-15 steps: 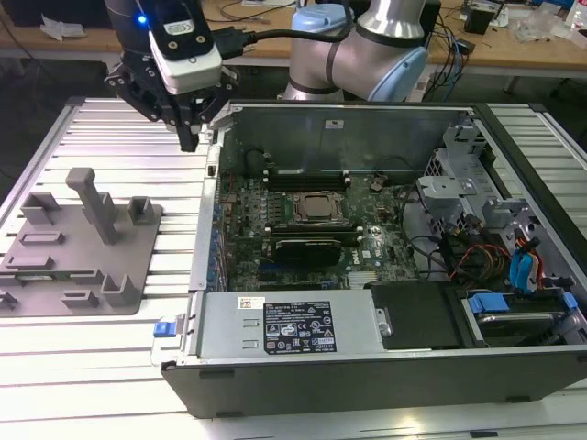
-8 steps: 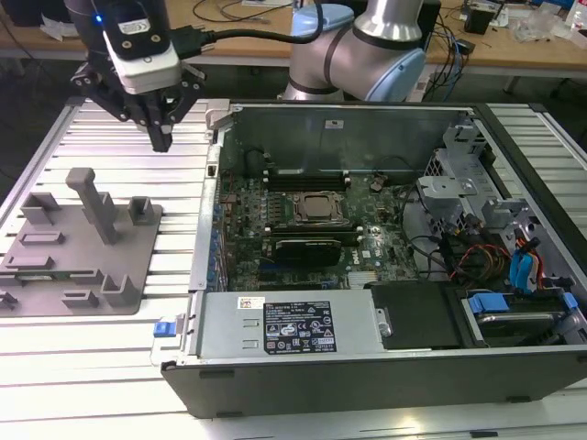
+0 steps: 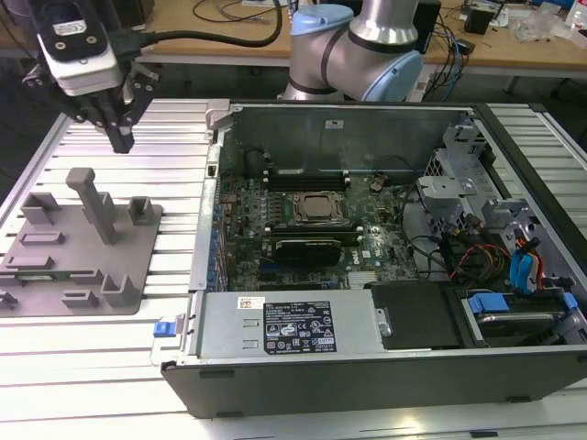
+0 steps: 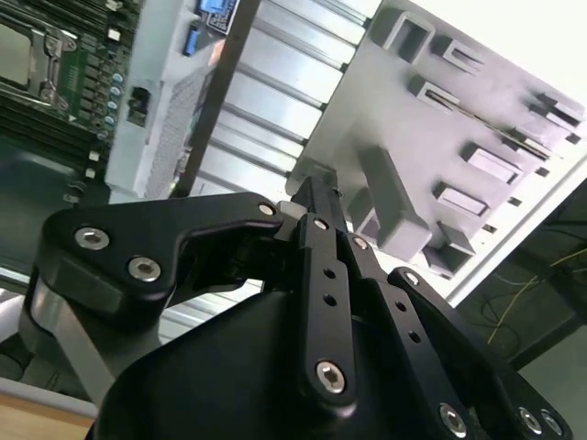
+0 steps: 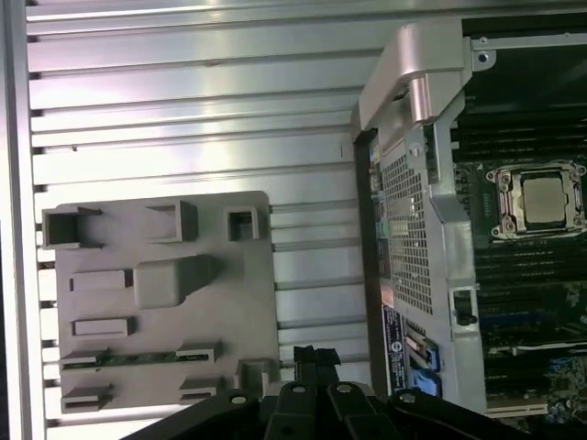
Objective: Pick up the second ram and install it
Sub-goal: 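Reach for the second ram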
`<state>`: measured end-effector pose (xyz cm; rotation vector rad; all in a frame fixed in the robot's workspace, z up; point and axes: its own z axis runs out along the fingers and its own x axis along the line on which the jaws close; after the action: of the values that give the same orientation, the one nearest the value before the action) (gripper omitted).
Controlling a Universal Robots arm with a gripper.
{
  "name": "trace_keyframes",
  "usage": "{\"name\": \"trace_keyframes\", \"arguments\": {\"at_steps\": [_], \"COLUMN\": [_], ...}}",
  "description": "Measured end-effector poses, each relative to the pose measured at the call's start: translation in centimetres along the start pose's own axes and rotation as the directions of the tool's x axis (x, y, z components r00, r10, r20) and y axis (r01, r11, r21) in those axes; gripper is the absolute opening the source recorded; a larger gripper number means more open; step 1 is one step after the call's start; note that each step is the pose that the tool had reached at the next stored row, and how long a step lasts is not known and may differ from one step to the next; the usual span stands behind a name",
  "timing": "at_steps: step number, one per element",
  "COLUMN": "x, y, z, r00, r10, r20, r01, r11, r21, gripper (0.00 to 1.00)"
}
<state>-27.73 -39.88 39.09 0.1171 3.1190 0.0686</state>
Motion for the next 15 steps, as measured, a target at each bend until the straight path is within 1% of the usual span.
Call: {"name": "trace_keyframes", "arguments": {"at_steps": [1, 2, 3, 5, 9, 11, 12, 14, 15], "x": [0.44, 0.72, 1.23, 1.87, 4.16, 4.87, 5.45, 6.02, 6.44], "y": [-0.04, -0.06, -0.10, -0.15, -0.33, -0.38, -0.43, -0.47, -0.51], "z": [0.05, 0.07, 0.12, 0.17, 0.33, 0.37, 0.39, 0.42, 0.44], "r00": [1.0000, 1.0000, 1.0000, 1.0000, 1.0000, 1.0000, 1.0000, 1.0000, 1.0000], "r10": [0.000, 0.000, 0.000, 0.000, 0.000, 0.000, 0.000, 0.000, 0.000], "r20": [0.0000, 0.0000, 0.0000, -0.0001, 0.0000, 0.0000, 0.0000, 0.0000, 0.0001], "r01": [0.000, 0.000, 0.000, 0.000, 0.000, 0.000, 0.000, 0.000, 0.000], "r11": [1.0000, 1.0000, 1.0000, 1.0000, 1.0000, 1.0000, 1.0000, 1.0000, 1.0000], "r21": [0.0000, 0.0000, 0.0000, 0.0000, 0.0000, 0.0000, 0.0000, 0.0000, -0.0001], "gripper": [0.08, 0.08, 0.08, 0.08, 0.08, 0.08, 0.08, 0.08, 0.08]}}
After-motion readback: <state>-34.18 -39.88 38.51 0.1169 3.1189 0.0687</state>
